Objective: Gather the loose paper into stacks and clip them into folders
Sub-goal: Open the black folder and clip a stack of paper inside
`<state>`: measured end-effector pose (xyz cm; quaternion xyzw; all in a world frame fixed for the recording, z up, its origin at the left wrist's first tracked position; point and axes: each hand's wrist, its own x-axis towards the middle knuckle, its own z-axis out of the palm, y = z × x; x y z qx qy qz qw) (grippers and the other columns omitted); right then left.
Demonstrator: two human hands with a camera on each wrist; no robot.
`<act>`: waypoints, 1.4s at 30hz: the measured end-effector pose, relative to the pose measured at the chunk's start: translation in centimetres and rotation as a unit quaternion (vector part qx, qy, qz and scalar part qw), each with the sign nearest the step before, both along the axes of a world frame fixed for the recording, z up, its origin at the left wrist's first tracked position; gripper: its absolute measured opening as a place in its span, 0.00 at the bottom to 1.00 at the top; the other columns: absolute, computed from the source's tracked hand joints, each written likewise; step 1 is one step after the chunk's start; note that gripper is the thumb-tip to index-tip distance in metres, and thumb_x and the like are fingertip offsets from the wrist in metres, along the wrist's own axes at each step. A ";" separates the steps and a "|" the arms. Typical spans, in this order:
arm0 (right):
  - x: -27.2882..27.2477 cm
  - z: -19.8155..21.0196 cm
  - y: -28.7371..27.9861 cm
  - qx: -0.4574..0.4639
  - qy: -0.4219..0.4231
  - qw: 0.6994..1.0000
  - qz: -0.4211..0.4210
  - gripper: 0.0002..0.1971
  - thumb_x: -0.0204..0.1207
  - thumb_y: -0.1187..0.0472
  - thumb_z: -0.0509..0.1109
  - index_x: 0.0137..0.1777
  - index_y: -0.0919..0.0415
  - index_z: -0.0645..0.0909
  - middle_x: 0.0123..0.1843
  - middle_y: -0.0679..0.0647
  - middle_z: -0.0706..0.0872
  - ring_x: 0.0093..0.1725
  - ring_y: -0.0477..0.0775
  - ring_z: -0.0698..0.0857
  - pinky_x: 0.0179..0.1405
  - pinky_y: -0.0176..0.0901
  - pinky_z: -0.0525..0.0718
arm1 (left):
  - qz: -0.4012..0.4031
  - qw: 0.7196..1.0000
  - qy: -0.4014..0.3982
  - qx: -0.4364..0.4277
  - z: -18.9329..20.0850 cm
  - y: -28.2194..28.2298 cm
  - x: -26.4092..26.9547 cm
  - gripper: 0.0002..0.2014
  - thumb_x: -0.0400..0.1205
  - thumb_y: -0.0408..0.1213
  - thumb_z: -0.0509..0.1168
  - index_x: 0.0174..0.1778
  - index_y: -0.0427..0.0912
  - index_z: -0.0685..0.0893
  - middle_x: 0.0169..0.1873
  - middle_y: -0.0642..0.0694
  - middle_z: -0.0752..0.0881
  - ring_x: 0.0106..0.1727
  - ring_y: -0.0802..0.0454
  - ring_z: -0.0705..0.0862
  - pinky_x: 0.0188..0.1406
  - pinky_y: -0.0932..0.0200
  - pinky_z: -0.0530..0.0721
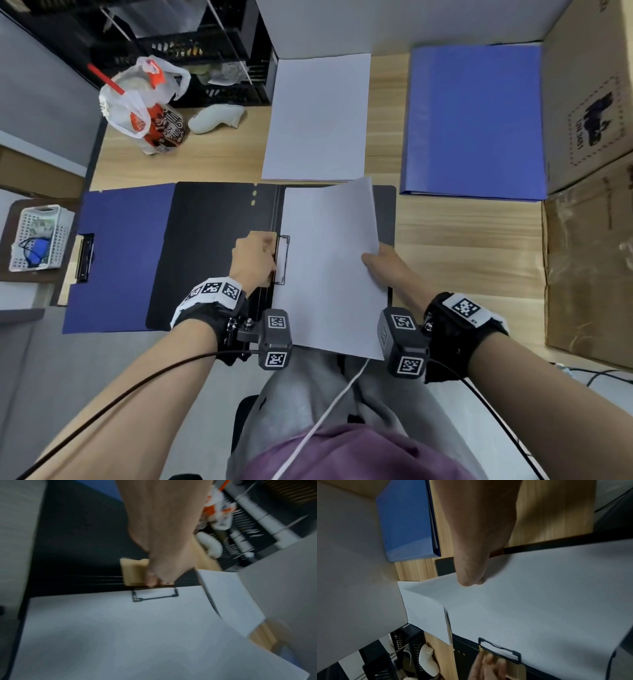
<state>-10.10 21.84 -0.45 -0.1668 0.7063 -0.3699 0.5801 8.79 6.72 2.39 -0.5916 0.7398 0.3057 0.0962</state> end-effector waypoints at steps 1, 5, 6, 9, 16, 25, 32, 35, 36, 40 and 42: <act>-0.1 0.1 0.0 0.006 -0.014 1.000 0.017 0.18 0.80 0.69 0.56 0.65 0.59 0.79 0.55 0.55 0.87 0.48 0.54 0.86 0.40 0.40 0.83 | 0.023 1.000 0.008 -0.003 -0.1 0.2 0.1 0.19 0.78 0.23 0.50 0.53 0.40 0.84 0.49 0.42 0.85 0.45 0.41 0.88 0.41 0.52 0.87; -1.0 0.4 0.2 -0.016 -0.059 0.997 0.043 0.21 0.79 0.68 0.60 0.71 0.55 0.74 0.60 0.54 0.86 0.52 0.53 0.87 0.42 0.39 0.84 | 0.042 0.998 0.038 0.004 -1.0 0.8 0.5 0.22 0.80 0.28 0.50 0.64 0.47 0.82 0.53 0.39 0.86 0.53 0.37 0.86 0.52 0.42 0.88; -1.3 0.4 0.3 -0.019 -0.055 0.998 0.027 0.21 0.78 0.67 0.61 0.71 0.57 0.74 0.58 0.55 0.87 0.49 0.52 0.87 0.39 0.39 0.84 | 0.045 0.998 0.048 0.016 -1.2 0.7 0.6 0.23 0.80 0.29 0.50 0.66 0.48 0.81 0.54 0.38 0.86 0.53 0.36 0.86 0.51 0.40 0.88; -2.6 0.5 0.4 0.030 -0.006 0.996 -0.090 0.16 0.74 0.66 0.62 0.61 0.62 0.79 0.45 0.57 0.85 0.36 0.54 0.83 0.28 0.39 0.78 | 0.065 0.992 0.085 0.062 -1.4 0.0 1.3 0.22 0.84 0.31 0.52 0.70 0.50 0.80 0.58 0.40 0.84 0.51 0.38 0.88 0.53 0.41 0.88; -1.7 2.5 -1.9 -0.013 0.029 0.988 -0.154 0.14 0.78 0.73 0.55 0.55 0.60 0.78 0.42 0.57 0.83 0.36 0.57 0.82 0.34 0.44 0.77 | 0.047 0.987 0.112 0.100 -1.4 -0.9 3.5 0.20 0.85 0.32 0.54 0.72 0.49 0.80 0.64 0.45 0.83 0.66 0.45 0.80 0.65 0.54 0.77; 5.7 2.6 -4.8 0.047 -0.056 0.997 0.006 0.10 0.84 0.66 0.55 0.60 0.59 0.76 0.47 0.59 0.86 0.43 0.61 0.85 0.47 0.54 0.83 | 0.207 0.975 0.081 -0.012 -1.0 -5.3 15.5 0.20 0.81 0.30 0.61 0.69 0.43 0.82 0.68 0.39 0.81 0.70 0.40 0.78 0.72 0.53 0.72; 9.8 2.6 -6.0 0.058 -0.068 0.996 0.001 0.15 0.83 0.65 0.59 0.69 0.59 0.72 0.51 0.56 0.83 0.47 0.55 0.83 0.52 0.50 0.83 | 0.255 0.965 0.047 0.034 -2.2 -6.6 20.4 0.27 0.82 0.35 0.59 0.79 0.41 0.67 0.69 0.37 0.78 0.75 0.35 0.68 0.76 0.47 0.66; 11.2 2.4 -6.5 0.047 -0.047 0.997 -0.028 0.17 0.83 0.68 0.57 0.70 0.59 0.72 0.50 0.56 0.82 0.46 0.55 0.83 0.53 0.50 0.84 | 0.263 0.961 0.075 0.036 -2.5 -7.4 21.2 0.30 0.81 0.39 0.64 0.80 0.40 0.65 0.73 0.37 0.75 0.75 0.34 0.70 0.75 0.44 0.68; 11.7 2.2 -6.7 0.043 -0.034 0.998 -0.040 0.17 0.82 0.69 0.57 0.69 0.59 0.73 0.49 0.56 0.81 0.44 0.55 0.82 0.52 0.49 0.84 | 0.263 0.960 0.080 0.046 -2.6 -7.7 21.6 0.31 0.81 0.40 0.65 0.80 0.41 0.65 0.73 0.38 0.75 0.75 0.35 0.71 0.75 0.45 0.69; 12.9 1.4 -7.3 0.058 0.007 0.996 -0.072 0.15 0.82 0.70 0.57 0.67 0.60 0.73 0.41 0.54 0.80 0.38 0.52 0.80 0.50 0.48 0.82 | 0.311 0.925 0.176 0.127 -1.3 -8.9 22.5 0.21 0.80 0.43 0.67 0.69 0.45 0.76 0.60 0.45 0.83 0.57 0.47 0.82 0.57 0.55 0.80; 13.2 1.5 -7.9 0.074 0.024 0.995 -0.063 0.16 0.81 0.72 0.55 0.66 0.60 0.72 0.37 0.53 0.79 0.35 0.50 0.77 0.43 0.44 0.78 | 0.300 0.914 0.231 0.147 0.9 -9.7 22.7 0.12 0.83 0.38 0.66 0.62 0.46 0.81 0.48 0.48 0.86 0.41 0.55 0.81 0.40 0.61 0.78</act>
